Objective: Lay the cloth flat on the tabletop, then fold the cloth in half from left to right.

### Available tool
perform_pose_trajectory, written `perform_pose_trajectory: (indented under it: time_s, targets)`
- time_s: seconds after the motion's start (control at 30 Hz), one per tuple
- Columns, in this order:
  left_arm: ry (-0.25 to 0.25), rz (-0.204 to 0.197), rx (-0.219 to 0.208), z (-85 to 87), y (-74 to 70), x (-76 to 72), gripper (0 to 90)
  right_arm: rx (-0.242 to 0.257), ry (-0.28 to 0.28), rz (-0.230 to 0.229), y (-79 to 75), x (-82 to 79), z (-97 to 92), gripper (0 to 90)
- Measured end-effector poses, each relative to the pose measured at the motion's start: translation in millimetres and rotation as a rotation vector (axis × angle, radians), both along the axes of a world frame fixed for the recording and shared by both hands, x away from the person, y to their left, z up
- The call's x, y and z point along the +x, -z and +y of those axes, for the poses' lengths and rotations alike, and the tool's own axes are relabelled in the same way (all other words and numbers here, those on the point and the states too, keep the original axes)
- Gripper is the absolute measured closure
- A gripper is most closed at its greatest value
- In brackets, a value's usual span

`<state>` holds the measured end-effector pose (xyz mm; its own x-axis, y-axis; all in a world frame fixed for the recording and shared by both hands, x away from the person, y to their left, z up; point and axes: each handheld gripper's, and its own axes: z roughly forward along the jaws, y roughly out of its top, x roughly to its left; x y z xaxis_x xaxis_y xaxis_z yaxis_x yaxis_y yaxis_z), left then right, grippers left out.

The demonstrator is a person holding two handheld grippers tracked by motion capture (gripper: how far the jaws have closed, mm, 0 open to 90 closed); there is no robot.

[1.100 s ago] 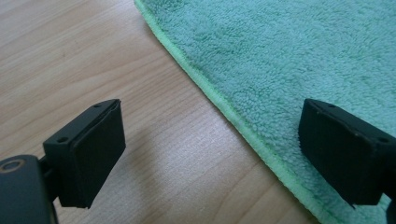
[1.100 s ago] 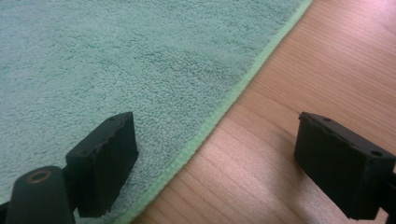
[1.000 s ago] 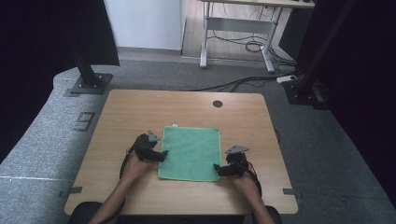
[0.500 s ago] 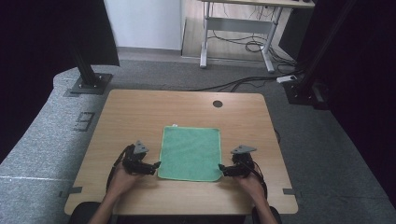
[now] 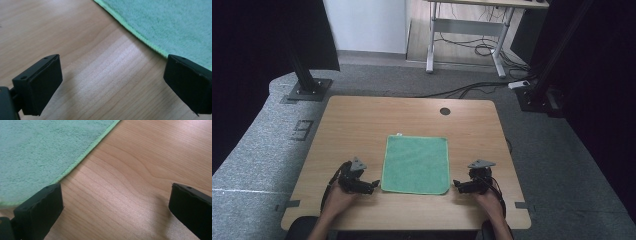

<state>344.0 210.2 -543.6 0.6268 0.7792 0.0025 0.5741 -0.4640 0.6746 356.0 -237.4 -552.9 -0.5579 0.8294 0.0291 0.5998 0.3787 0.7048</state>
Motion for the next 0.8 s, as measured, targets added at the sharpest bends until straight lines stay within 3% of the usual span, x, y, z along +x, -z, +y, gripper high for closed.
perform_pose_trajectory:
  time_s: [0.03, 0.3, 0.8]
  targets:
    - [0.006, 0.002, 0.026, -2.9, 3.5, 0.5, 1.4, -0.011, -0.005, -0.004, 1.3, 0.2, 0.1, 0.0]
    - [0.007, 0.022, 0.005, -3.2, 5.5, 3.0, 0.0, -0.007, -0.012, -0.02, 4.0, 1.2, 1.4, 0.0]
    - [0.015, 0.022, 0.007, -2.9, 5.4, 3.8, 0.0, -0.01, -0.003, -0.022, 3.9, 1.7, 2.4, 0.0]
